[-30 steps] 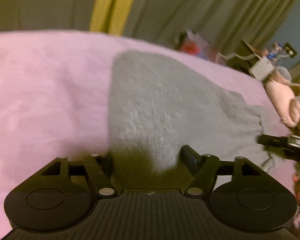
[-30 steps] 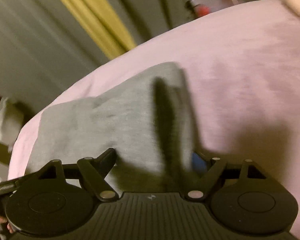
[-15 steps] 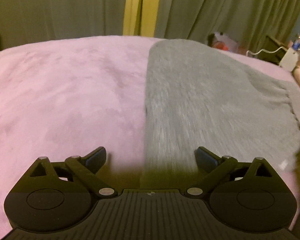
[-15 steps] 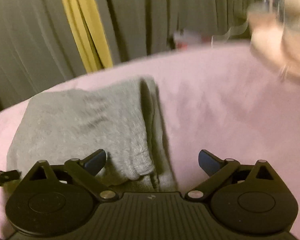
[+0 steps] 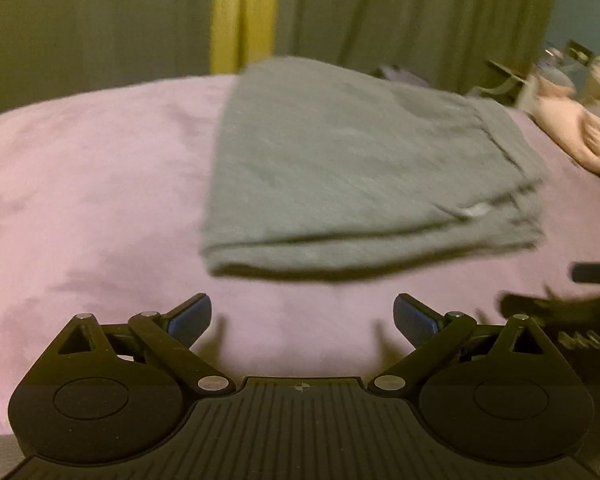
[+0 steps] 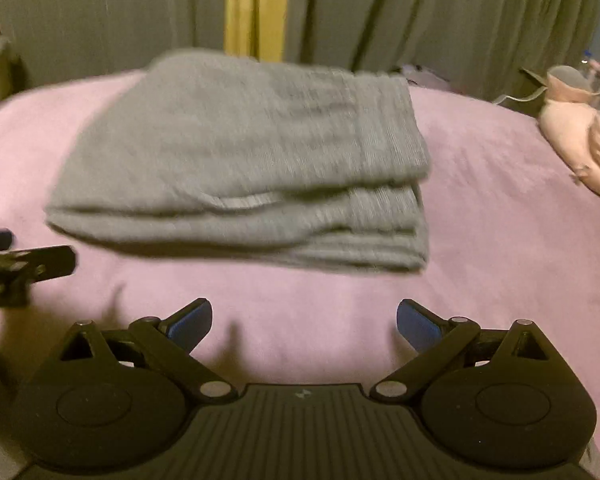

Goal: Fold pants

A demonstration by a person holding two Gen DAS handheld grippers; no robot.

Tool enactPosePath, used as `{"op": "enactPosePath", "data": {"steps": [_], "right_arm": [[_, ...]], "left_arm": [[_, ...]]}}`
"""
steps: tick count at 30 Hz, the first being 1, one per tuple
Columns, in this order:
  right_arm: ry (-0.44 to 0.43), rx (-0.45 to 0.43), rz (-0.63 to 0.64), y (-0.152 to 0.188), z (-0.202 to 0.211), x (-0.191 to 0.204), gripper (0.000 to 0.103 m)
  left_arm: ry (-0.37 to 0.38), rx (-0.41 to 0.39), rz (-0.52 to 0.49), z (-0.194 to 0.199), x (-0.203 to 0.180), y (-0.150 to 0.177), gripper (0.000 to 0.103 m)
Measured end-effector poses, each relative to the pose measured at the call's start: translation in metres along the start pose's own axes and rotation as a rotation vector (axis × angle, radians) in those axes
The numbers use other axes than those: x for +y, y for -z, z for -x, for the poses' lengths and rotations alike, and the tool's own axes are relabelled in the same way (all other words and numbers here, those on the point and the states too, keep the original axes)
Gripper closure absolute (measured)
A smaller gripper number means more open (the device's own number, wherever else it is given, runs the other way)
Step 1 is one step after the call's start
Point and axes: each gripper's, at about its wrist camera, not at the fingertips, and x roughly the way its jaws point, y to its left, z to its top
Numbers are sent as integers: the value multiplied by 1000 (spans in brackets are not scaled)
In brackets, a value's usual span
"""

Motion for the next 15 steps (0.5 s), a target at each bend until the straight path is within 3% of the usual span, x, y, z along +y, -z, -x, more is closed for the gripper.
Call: {"op": "enactPosePath", "data": {"steps": [3, 7, 15], "right_arm": [[-12, -76, -72, 4, 7, -7, 4], [-4, -137, -46, 4, 15, 2, 4], [16, -124, -23, 2, -1, 11, 4]], "left_arm": [[-13, 4, 32, 2, 3, 0, 3], [-32, -27, 106, 5, 14, 1, 2], [-50, 0, 80, -9, 9, -2, 2]]}}
